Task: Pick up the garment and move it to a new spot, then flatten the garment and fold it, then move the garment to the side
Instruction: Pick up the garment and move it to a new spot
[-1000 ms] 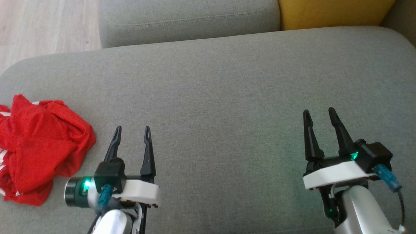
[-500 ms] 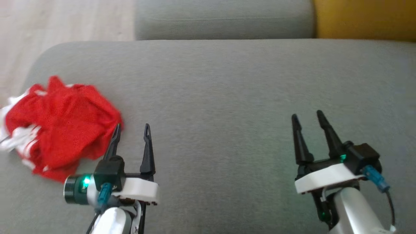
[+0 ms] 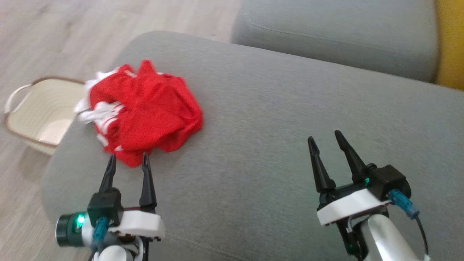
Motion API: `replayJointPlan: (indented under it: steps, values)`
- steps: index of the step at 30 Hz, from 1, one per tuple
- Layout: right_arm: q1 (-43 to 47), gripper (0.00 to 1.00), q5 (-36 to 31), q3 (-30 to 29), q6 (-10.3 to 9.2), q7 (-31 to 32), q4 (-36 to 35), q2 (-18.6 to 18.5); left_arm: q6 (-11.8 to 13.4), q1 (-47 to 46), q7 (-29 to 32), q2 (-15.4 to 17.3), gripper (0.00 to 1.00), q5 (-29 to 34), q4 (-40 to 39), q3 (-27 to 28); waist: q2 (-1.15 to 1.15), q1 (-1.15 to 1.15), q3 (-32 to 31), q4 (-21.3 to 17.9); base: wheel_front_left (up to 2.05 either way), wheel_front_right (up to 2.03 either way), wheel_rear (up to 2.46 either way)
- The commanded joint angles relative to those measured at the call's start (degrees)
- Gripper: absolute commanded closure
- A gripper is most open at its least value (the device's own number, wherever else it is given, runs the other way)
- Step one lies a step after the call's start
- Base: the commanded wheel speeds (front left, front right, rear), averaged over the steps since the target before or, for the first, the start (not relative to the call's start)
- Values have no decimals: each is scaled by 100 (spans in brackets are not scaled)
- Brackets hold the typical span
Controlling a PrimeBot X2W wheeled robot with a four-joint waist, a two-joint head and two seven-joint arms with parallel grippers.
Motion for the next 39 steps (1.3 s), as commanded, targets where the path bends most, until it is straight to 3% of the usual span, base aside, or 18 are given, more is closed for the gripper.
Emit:
replayJointPlan:
  steps: [1, 5, 14, 28, 34, 39]
  values:
    - [-35, 0, 29, 154, 44, 2, -161, -26, -5, -132, -70, -18, 0, 65, -206, 243, 0, 0, -113, 306, 0, 0, 0]
    - [14, 0, 92, 246, 44, 1, -141, -26, -26, -47, -70, -37, 0, 110, -222, 277, 0, 0, -144, 579, 0, 0, 0]
    - [-127, 0, 171, 418, 44, -8, -45, -26, -42, 17, -70, -105, 0, -2, -351, 509, 0, 0, -104, 641, 0, 0, 0]
    - [-136, 0, -30, 77, 44, -15, -143, -26, -283, -277, -70, 8, 0, -178, -407, 1314, 0, 0, 205, 199, 0, 0, 0]
    - [-274, 0, -347, -396, 44, 128, -450, -26, -606, -805, -70, 218, 0, -384, -53, 1672, 0, 0, 670, -110, 0, 0, 0]
    - [-384, 0, -605, -819, 44, 326, -900, -26, -935, -1591, 174, 574, 0, -669, 974, 1844, 0, 0, 1138, -315, 0, 0, 0]
